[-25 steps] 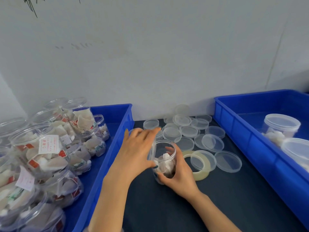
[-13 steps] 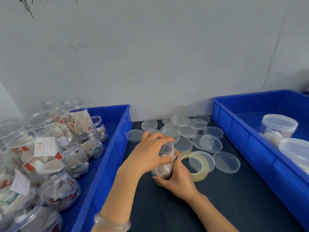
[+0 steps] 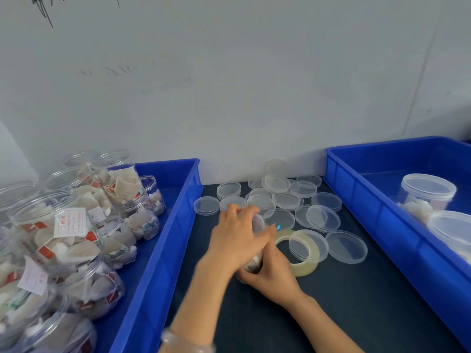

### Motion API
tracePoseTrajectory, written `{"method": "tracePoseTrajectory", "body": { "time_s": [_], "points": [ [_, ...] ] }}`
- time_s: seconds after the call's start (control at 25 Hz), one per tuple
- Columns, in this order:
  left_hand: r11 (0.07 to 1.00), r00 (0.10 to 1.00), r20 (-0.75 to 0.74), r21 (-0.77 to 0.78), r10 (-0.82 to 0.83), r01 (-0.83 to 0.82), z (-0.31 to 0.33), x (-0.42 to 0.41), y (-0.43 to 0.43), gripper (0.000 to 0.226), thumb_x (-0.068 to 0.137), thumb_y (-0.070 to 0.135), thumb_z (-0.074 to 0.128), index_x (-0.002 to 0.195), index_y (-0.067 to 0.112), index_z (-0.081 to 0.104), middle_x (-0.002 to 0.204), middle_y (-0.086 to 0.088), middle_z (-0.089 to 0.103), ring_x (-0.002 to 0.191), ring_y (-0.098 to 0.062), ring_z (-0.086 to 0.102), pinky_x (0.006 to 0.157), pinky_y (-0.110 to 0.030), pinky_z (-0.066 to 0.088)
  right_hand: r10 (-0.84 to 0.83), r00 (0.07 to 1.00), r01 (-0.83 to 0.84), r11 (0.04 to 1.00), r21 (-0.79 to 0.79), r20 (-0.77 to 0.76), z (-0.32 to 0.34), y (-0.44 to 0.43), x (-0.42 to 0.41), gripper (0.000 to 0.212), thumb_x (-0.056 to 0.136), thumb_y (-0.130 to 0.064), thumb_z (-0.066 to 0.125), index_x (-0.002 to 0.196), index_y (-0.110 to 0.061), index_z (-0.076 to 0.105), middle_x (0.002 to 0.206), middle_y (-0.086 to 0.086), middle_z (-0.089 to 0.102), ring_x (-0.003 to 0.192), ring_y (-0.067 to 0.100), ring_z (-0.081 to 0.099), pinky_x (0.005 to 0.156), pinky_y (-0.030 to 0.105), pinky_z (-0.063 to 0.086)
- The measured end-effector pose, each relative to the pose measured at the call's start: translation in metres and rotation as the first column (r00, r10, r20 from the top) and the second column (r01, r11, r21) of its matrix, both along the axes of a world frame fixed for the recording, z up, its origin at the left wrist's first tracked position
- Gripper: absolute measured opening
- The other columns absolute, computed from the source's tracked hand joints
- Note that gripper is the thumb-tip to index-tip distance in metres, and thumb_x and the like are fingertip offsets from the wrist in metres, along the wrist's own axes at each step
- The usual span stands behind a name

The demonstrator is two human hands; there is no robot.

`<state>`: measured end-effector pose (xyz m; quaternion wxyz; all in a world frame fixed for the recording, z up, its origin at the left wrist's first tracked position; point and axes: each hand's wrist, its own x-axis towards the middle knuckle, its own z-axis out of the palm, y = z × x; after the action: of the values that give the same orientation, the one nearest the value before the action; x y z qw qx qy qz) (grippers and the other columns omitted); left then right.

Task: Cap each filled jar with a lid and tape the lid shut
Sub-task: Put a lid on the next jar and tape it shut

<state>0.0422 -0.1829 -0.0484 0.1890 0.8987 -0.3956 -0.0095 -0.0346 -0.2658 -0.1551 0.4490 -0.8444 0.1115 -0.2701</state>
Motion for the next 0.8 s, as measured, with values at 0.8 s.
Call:
{"method": "tracePoseTrajectory", "body": {
  "time_s": [0.8],
  "points": [
    [0.92, 0.872, -0.361, -0.33, -0.33, 0.212, 0.009, 0.016, 0.021, 0.037, 0.08, 0.053, 0.065, 0.116, 0.05, 0.066, 0.124, 0.023, 0.061, 0.119, 0.004, 0.053, 0.102, -0.024, 0.043, 0.27, 0.963, -0.255, 0.927, 0.275, -0.019, 0.032, -0.021, -0.018, 0.065, 0.061, -0.043, 0.08, 0.119, -0.036, 0.051, 0.108, -0.018, 0.067, 0.099, 0.007, 0.065, 0.086, 0.025, 0.05]
  ]
}}
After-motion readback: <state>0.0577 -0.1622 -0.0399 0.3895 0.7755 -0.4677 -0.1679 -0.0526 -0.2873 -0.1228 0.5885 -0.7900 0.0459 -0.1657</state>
